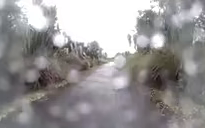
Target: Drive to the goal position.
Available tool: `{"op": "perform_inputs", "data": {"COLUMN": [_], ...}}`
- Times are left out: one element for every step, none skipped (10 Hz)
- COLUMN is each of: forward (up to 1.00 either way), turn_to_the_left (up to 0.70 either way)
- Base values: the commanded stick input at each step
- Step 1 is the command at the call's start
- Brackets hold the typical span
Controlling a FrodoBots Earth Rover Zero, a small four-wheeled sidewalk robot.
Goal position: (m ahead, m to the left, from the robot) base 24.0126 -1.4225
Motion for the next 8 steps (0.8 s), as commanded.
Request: {"op": "perform_inputs", "data": {"forward": [1.00,1.00,1.00,1.00,1.00,1.00,1.00,1.00], "turn_to_the_left": [-0.37,-0.27,-0.16,-0.06,0.00,0.00,0.00,0.00]}}
